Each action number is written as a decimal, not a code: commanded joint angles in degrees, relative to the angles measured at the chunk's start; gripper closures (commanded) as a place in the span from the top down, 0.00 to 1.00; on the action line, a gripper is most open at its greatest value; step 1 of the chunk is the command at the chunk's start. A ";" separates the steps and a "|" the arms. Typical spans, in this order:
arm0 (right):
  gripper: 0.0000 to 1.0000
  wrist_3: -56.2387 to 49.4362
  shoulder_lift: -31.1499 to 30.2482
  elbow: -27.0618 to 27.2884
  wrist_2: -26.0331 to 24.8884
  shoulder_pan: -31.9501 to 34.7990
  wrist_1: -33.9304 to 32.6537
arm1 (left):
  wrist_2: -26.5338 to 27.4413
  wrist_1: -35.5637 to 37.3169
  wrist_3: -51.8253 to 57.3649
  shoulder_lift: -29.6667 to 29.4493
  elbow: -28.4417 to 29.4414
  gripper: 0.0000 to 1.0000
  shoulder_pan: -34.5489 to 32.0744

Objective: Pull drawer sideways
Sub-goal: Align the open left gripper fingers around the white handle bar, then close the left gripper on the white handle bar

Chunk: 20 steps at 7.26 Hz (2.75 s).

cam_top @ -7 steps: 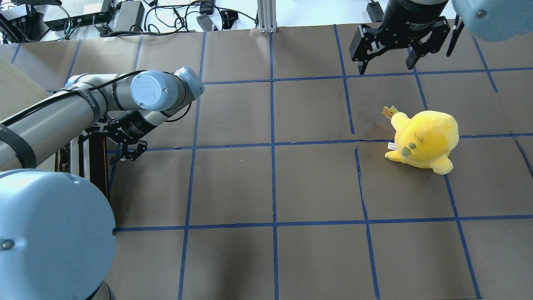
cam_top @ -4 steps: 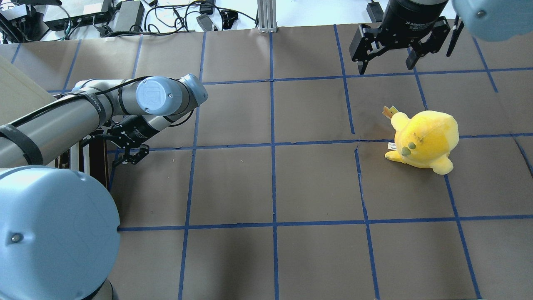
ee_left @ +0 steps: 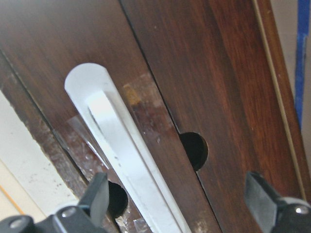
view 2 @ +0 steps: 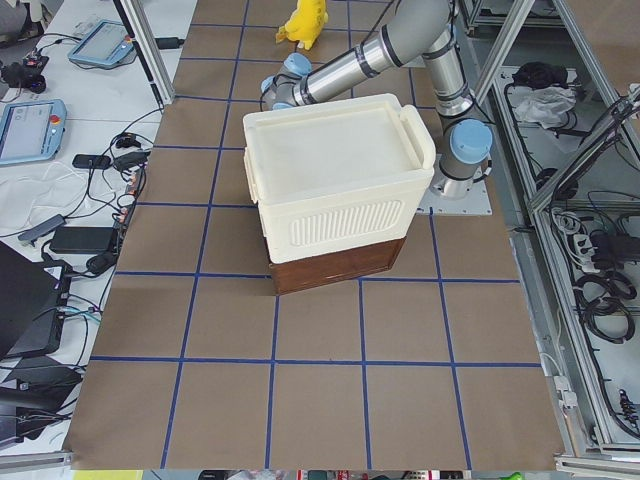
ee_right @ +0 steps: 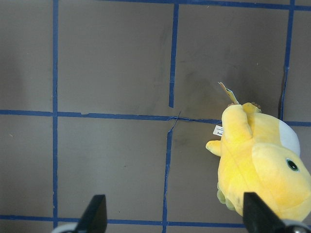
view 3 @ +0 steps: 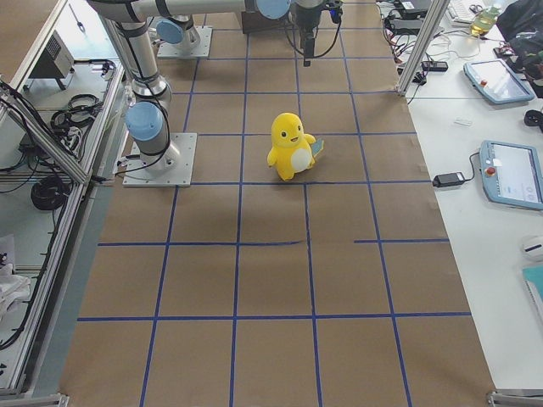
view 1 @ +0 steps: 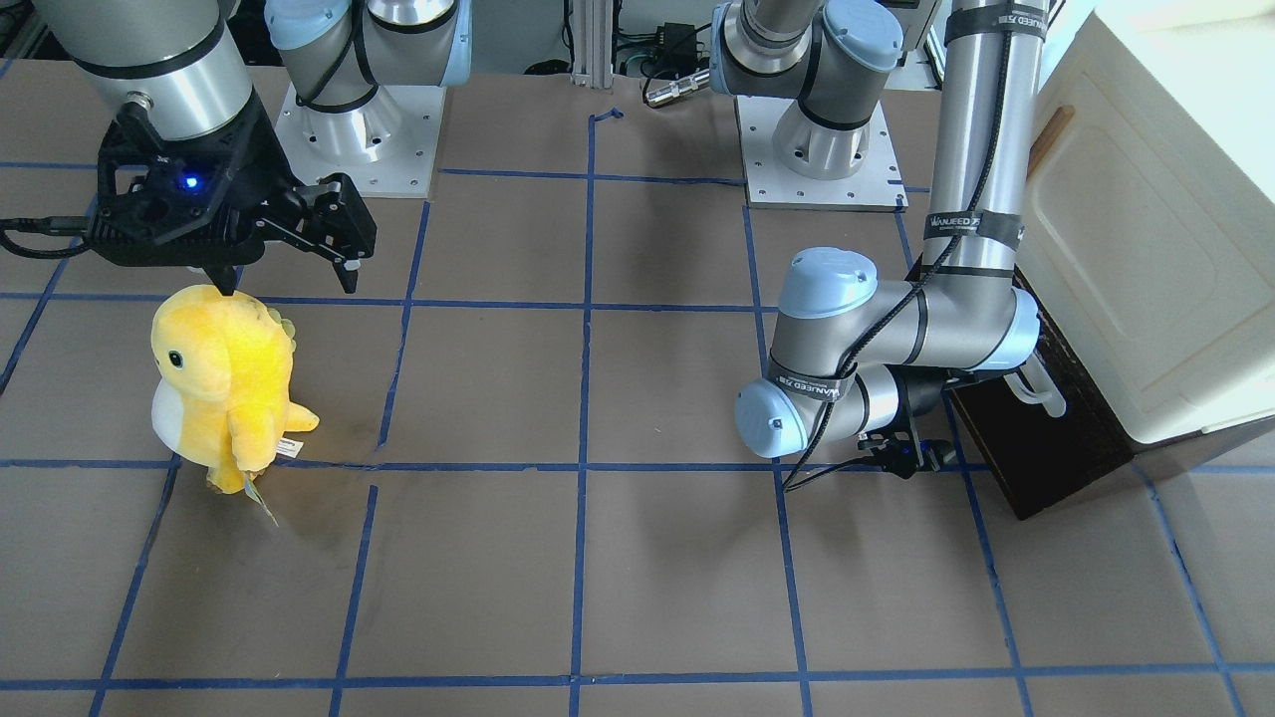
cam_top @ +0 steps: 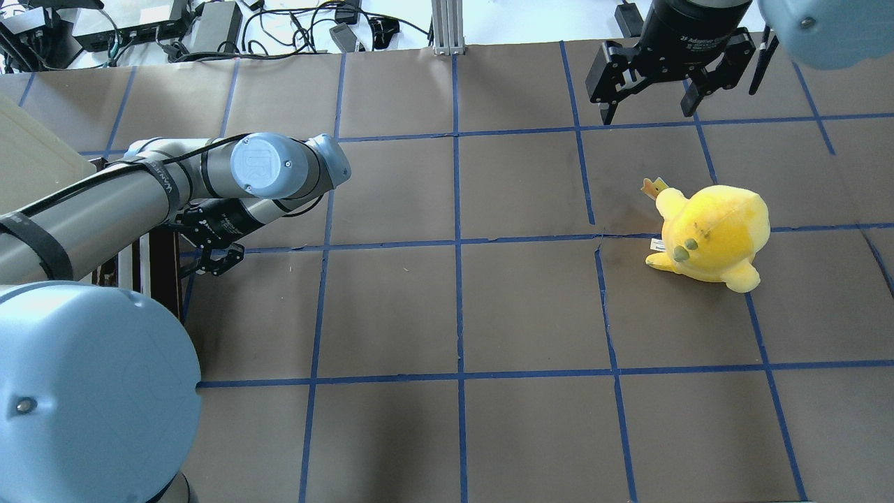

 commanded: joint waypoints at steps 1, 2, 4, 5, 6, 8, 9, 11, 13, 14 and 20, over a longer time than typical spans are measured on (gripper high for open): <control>1.00 -0.09 0.00 0.00 0.00 0.00 0.00 | 1.54 -2.79 -0.37 0.64 0.23 1.00 -0.02; 1.00 0.00 0.00 0.00 0.00 0.00 0.00 | 1.71 -2.99 -0.45 0.64 0.15 1.00 -0.11; 1.00 0.00 0.00 0.00 0.00 0.00 0.00 | 4.08 -3.08 -0.80 0.56 -0.38 1.00 -0.02; 1.00 0.00 0.00 0.00 0.00 0.00 0.00 | 4.09 -3.08 -0.80 1.16 -0.29 1.00 -0.02; 1.00 0.00 0.00 0.00 0.00 0.00 0.00 | 4.17 -2.99 -1.07 0.91 -0.38 1.00 0.33; 1.00 0.00 0.00 0.00 0.00 0.00 0.00 | 4.35 -3.08 -2.55 0.74 -0.55 0.95 0.77; 1.00 0.00 0.00 0.00 0.00 0.00 0.00 | 5.31 -3.08 -3.35 0.04 -0.56 0.82 0.95; 1.00 0.00 0.00 0.00 0.00 0.00 0.00 | 5.67 -3.08 -4.14 0.20 -0.91 0.77 1.12; 1.00 0.00 0.00 0.00 0.00 0.00 0.00 | 5.58 -3.08 -4.14 0.12 -0.99 0.56 1.30; 1.00 0.00 0.00 0.00 0.00 0.00 0.00 | 5.23 -2.99 -4.14 0.29 -0.91 0.44 1.30; 1.00 0.00 0.00 0.00 0.00 0.00 0.00 | 5.58 -2.64 -3.35 -0.41 -0.73 0.00 1.30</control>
